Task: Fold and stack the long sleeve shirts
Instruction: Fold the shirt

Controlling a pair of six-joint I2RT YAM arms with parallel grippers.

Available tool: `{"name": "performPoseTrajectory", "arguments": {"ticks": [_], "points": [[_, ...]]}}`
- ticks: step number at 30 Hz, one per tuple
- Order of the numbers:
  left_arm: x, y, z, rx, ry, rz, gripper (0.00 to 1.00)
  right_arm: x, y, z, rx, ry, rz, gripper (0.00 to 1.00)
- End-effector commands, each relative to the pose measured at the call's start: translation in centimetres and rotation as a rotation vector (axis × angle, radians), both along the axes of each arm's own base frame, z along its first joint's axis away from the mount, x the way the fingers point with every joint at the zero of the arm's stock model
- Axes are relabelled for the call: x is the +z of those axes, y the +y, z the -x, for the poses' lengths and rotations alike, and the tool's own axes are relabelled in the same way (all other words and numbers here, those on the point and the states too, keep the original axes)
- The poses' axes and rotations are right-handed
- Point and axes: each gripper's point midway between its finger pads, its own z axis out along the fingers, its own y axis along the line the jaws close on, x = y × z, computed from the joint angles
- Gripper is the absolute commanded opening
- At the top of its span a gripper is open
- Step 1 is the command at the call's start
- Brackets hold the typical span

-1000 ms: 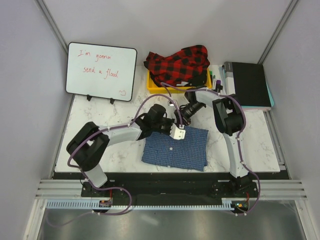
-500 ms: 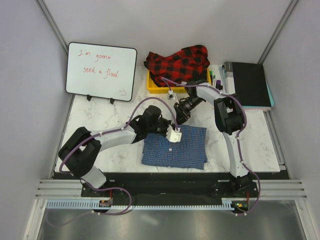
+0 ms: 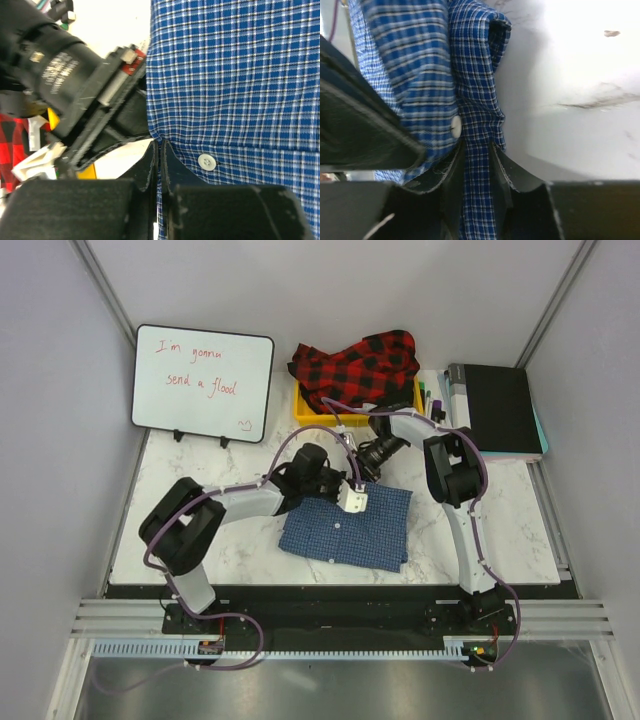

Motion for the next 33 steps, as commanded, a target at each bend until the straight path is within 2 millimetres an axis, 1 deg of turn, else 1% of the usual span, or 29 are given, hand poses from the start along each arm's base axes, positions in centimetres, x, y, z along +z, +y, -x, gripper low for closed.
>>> {"name": "performPoseTrajectory", "arguments": {"ticks": [1,3,4,6,7,8,9,10,11,12,13,14,15,16,17,18,19,20,21,22,23,24,25,26,27,29,31,32,33], "points": [[0.5,0.0,-2.5,0.038,-0.098,-0.003,0.12,-0.1,-0.8,-2.4,0.017,-0.108,0.036,0.39],[1.0,0.6,-2.9,0.076,-0.114,-0.005,0.24,1.1,-0.9,-3.4,0.011,-0.156,0.046,0.42],[1.8,0.7,-3.0,0.106,-0.094,0.019,0.37,1.4,-1.0,-3.8,0.007,-0.174,0.052,0.48],[4.5,1.3,-2.9,0.138,-0.061,0.050,0.45,3.3,-1.1,-5.4,-0.006,-0.251,0.056,0.56],[6.6,1.1,-3.2,0.176,-0.021,0.101,0.48,3.9,-1.3,-6.2,-0.020,-0.281,0.071,0.60],[7.7,2.6,-2.9,0.212,0.032,0.098,0.49,5.9,-1.6,-7.7,-0.045,-0.344,0.062,0.63],[8.4,3.1,-2.6,0.216,0.079,0.108,0.54,6.9,-1.9,-8.5,-0.062,-0.371,0.065,0.69],[9.7,4.3,-3.1,0.266,0.130,0.134,0.59,7.7,-2.5,-9.2,-0.082,-0.399,0.089,0.71],[9.0,5.6,-2.1,0.287,0.209,0.100,0.64,9.6,-3.3,-10.1,-0.109,-0.453,0.088,0.74],[9.9,6.1,-1.5,0.280,0.251,0.108,0.70,10.5,-3.9,-10.4,-0.122,-0.474,0.092,0.80],[9.6,7.3,-1.3,0.311,0.298,0.099,0.71,11.1,-4.8,-10.5,-0.141,-0.490,0.112,0.84],[9.2,8.0,-0.9,0.328,0.338,0.088,0.71,12.4,-6.2,-10.5,-0.176,-0.505,0.120,0.86],[8.4,8.7,0.0,0.340,0.404,0.070,0.72,12.7,-6.9,-10.3,-0.199,-0.493,0.127,0.88],[8.0,9.8,-0.1,0.384,0.461,0.083,0.73,13.2,-7.6,-9.9,-0.223,-0.478,0.128,0.89],[7.8,10.1,0.2,0.395,0.511,0.087,0.73,13.7,-9.0,-8.8,-0.263,-0.438,0.122,0.89],[7.4,10.3,0.9,0.400,0.585,0.093,0.73,13.7,-9.5,-7.8,-0.281,-0.400,0.126,0.92],[7.1,10.6,0.7,0.439,0.662,0.103,0.74,14.7,-10.0,-6.8,-0.298,-0.389,0.118,0.92],[6.6,10.7,0.8,0.454,0.719,0.094,0.74,13.5,-10.5,-4.9,-0.316,-0.297,0.116,0.92],[7.0,10.6,0.9,0.463,0.777,0.107,0.74,13.1,-10.6,-3.9,-0.326,-0.259,0.119,0.92],[5.7,10.8,0.6,0.517,0.880,0.108,0.75,13.4,-10.6,-2.8,-0.339,-0.240,0.111,0.92],[5.4,11.0,0.3,0.540,0.930,0.115,0.74,11.7,-10.8,-0.8,-0.344,-0.150,0.127,0.92],[6.0,10.7,0.0,0.538,0.977,0.145,0.73,11.1,-10.5,-0.3,-0.368,-0.119,0.127,0.90],[5.1,11.1,-0.4,0.591,1.048,0.156,0.73,10.9,-10.6,0.2,-0.381,-0.114,0.129,0.89],[4.9,11.4,-0.9,0.627,1.060,0.159,0.73,9.3,-10.7,0.7,-0.388,-0.104,0.144,0.89],[4.8,11.5,-1.2,0.652,1.091,0.172,0.73,8.4,-11.3,0.7,-0.418,-0.102,0.188,0.88],[3.1,12.4,-1.9,0.736,1.109,0.147,0.74,7.0,-11.8,0.8,-0.427,-0.125,0.213,0.88],[2.2,12.9,-2.0,0.771,1.146,0.136,0.73,6.2,-11.9,1.0,-0.420,-0.113,0.225,0.85],[1.3,13.2,-2.0,0.801,1.157,0.118,0.73,6.1,-11.8,1.1,-0.420,-0.107,0.222,0.84],[1.2,13.2,-2.1,0.811,1.172,0.123,0.72,6.0,-11.7,1.2,-0.426,-0.095,0.220,0.81]]}}
